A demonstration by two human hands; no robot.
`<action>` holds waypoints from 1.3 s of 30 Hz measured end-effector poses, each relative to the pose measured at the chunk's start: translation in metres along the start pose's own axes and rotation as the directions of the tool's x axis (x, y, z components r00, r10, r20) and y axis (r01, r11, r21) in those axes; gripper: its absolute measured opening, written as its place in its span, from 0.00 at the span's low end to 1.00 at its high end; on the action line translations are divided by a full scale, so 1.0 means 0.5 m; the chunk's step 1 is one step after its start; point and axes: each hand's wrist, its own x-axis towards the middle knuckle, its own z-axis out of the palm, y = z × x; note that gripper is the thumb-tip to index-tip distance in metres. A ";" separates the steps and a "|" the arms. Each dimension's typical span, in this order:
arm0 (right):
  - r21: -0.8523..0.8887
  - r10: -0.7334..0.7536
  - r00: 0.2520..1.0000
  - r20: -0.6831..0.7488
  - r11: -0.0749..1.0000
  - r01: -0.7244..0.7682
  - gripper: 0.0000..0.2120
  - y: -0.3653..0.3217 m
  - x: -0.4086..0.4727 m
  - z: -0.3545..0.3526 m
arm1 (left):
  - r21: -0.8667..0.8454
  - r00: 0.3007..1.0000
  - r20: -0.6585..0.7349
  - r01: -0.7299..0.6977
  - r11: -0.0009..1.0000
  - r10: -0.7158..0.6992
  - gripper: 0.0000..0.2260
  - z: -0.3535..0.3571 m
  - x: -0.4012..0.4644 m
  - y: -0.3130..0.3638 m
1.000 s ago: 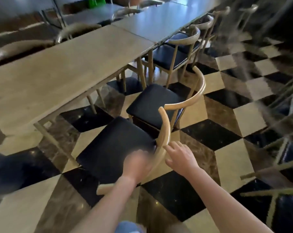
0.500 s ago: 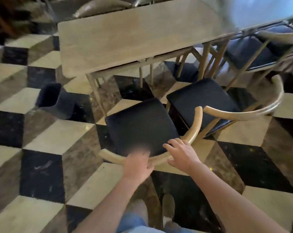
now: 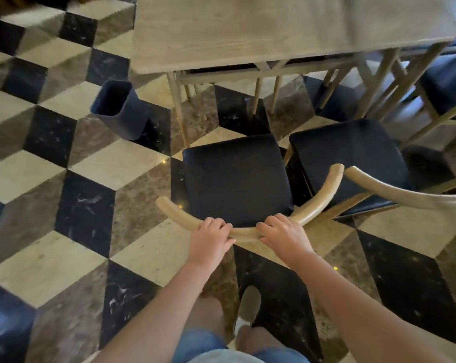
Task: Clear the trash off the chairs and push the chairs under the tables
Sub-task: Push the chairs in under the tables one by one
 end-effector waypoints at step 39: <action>-0.041 -0.017 0.999 -0.036 0.999 0.016 0.16 0.155 0.614 -0.234 | 0.007 0.998 -0.054 0.025 1.000 -0.024 0.16 -0.158 0.603 -0.277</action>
